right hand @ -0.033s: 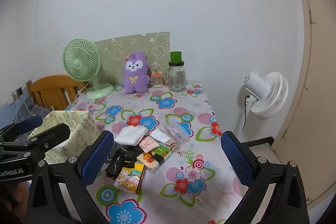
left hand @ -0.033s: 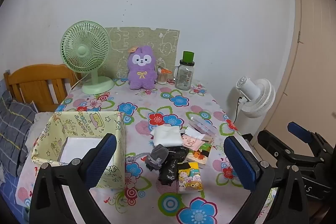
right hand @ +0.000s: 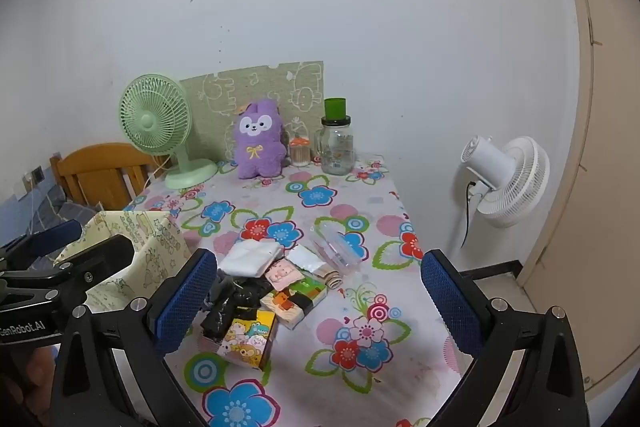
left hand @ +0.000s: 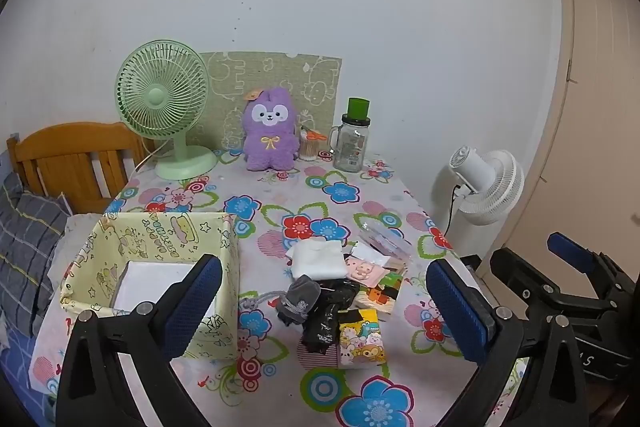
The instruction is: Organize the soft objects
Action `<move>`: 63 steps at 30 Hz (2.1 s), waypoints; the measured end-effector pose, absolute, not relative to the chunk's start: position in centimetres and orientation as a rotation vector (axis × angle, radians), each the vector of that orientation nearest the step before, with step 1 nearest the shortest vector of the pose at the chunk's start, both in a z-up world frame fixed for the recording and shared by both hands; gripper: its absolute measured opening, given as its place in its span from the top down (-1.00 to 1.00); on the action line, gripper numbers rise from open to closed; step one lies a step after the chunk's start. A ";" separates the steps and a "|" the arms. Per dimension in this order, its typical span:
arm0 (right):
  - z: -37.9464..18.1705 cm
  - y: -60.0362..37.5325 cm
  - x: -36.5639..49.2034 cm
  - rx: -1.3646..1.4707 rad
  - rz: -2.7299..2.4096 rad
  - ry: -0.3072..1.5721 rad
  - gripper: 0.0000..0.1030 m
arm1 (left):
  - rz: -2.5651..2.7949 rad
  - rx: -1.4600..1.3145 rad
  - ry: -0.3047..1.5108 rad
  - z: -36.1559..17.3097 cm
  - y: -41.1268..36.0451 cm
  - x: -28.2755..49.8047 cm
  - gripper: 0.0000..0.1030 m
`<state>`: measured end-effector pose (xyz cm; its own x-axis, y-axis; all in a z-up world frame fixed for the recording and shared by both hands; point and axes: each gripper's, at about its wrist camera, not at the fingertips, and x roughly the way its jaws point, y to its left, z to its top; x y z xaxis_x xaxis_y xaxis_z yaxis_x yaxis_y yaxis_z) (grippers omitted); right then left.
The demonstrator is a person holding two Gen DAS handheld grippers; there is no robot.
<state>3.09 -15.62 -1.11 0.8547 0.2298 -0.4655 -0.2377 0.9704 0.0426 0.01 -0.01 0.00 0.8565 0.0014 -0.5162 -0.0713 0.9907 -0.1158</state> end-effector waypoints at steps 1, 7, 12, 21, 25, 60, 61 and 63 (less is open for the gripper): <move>-1.1 -15.6 3.1 -0.014 0.246 0.487 -1.00 | 0.038 -0.133 0.541 0.0 0.0 0.0 -0.99; -1.1 -15.6 3.1 -0.018 0.249 0.492 -1.00 | 0.039 -0.130 0.536 0.0 -0.1 0.1 -0.99; -0.8 -15.8 3.0 -0.026 0.242 0.488 -1.00 | 0.033 -0.130 0.537 0.0 -0.6 0.2 -1.00; -0.9 -15.6 3.1 -0.028 0.238 0.491 -1.00 | 0.033 -0.132 0.534 0.2 -0.5 0.2 -0.99; -0.8 -15.7 2.9 -0.028 0.238 0.491 -1.00 | 0.034 -0.132 0.535 0.2 -0.4 0.2 -0.99; -0.9 -15.7 2.8 -0.025 0.242 0.500 -1.00 | 0.028 -0.130 0.530 0.5 -0.6 -0.3 -0.99; -0.9 -15.7 2.7 -0.024 0.242 0.501 -1.00 | 0.028 -0.129 0.532 0.5 -0.6 -0.3 -0.99; -1.0 -15.8 2.5 -0.021 0.244 0.502 -1.00 | 0.029 -0.128 0.534 0.4 -0.7 -0.4 -0.99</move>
<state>2.51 -15.83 -0.98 0.8484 0.2260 -0.4786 -0.2365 0.9708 0.0392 -0.36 -0.71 0.38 0.8608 -0.0061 -0.5089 -0.0606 0.9916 -0.1144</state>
